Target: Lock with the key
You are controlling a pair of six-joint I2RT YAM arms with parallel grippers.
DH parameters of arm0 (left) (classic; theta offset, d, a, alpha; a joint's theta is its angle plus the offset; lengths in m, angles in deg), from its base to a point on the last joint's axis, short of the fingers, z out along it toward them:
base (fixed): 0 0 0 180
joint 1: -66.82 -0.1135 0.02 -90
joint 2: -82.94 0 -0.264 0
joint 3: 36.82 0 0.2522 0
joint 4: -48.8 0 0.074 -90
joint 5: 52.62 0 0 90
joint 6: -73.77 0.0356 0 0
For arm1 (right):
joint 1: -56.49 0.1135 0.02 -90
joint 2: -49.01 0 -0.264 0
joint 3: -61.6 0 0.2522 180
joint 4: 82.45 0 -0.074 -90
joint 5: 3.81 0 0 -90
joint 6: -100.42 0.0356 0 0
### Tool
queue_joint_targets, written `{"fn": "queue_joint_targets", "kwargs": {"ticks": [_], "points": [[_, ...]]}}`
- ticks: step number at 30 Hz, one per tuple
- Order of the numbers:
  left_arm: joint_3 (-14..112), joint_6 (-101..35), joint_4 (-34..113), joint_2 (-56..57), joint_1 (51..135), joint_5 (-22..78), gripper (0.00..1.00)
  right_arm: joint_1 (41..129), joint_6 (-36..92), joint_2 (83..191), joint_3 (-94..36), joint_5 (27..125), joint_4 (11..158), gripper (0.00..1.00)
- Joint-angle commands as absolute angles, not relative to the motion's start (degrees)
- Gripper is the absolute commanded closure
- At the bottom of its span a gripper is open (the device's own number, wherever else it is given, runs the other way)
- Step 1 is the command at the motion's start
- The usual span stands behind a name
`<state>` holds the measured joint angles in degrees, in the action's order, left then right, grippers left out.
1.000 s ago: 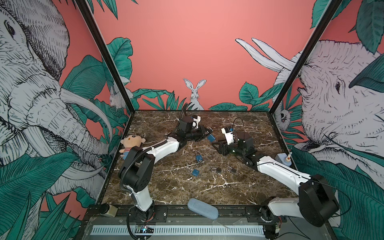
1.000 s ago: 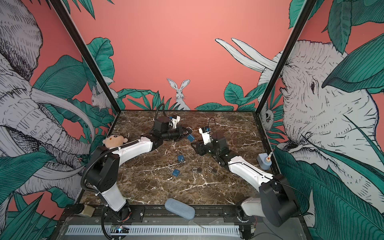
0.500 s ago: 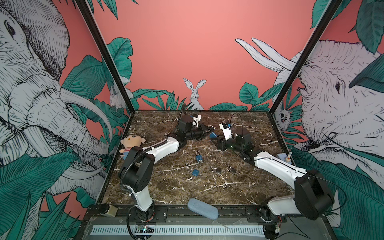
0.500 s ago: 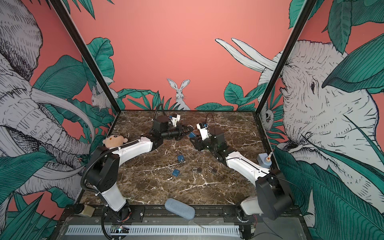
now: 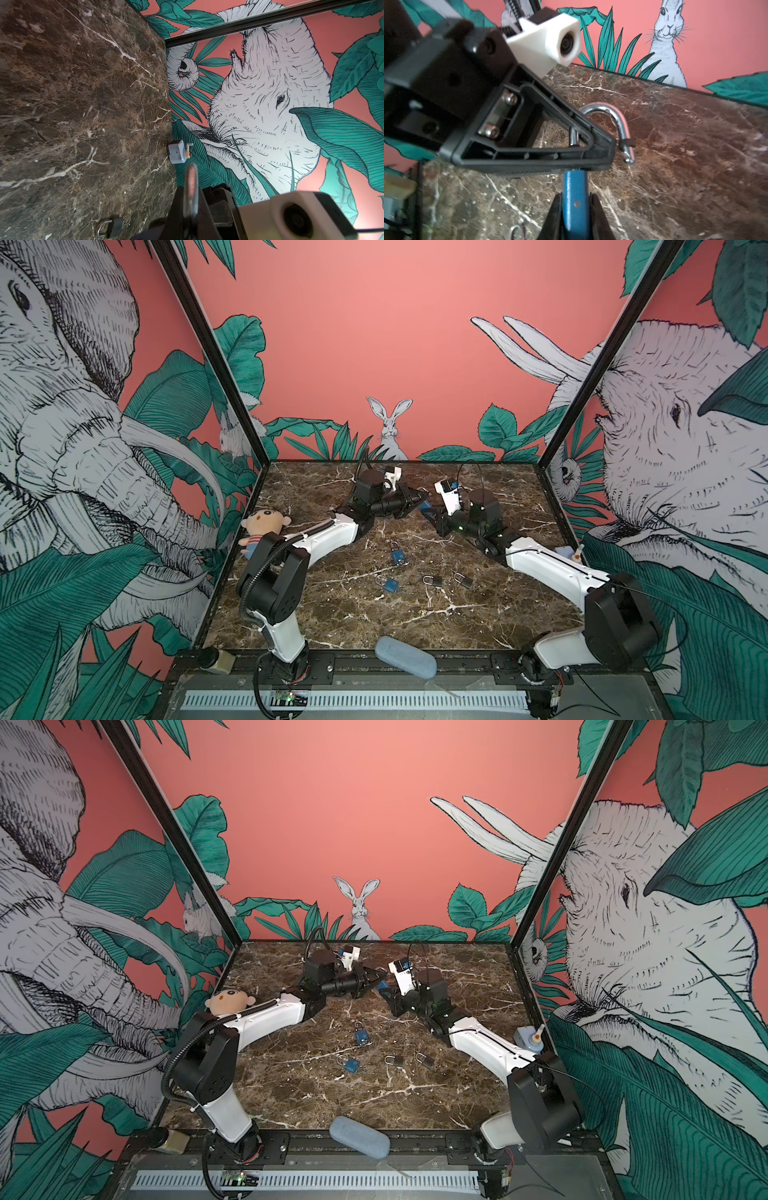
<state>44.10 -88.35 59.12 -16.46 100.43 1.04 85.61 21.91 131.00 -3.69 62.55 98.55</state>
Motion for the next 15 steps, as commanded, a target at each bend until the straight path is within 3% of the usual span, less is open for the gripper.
{"fn": "queue_joint_targets", "kwargs": {"ticks": [1,7,8,10,13,15], "points": [[45.14,-89.31,64.12,-14.03,100.84,0.54,1.00,85.06,22.84,130.42,-4.60,64.70,99.37,1.00],[46.11,-85.39,59.71,-12.89,100.67,1.87,1.00,84.88,21.52,128.56,-6.47,66.42,93.48,1.00],[46.60,-84.21,58.26,-12.71,100.51,1.99,0.95,84.92,21.08,128.29,-7.09,66.47,91.84,1.00],[47.56,-81.99,55.49,-12.14,99.79,2.12,0.75,84.92,20.27,127.75,-8.29,66.65,88.47,1.00],[46.60,-79.45,52.85,-10.10,97.23,2.49,0.62,84.88,18.78,126.69,-10.16,66.68,83.28,1.00],[45.47,-77.89,51.51,-8.53,95.16,2.49,0.59,84.94,17.87,126.10,-11.30,66.58,80.16,1.00]]}}
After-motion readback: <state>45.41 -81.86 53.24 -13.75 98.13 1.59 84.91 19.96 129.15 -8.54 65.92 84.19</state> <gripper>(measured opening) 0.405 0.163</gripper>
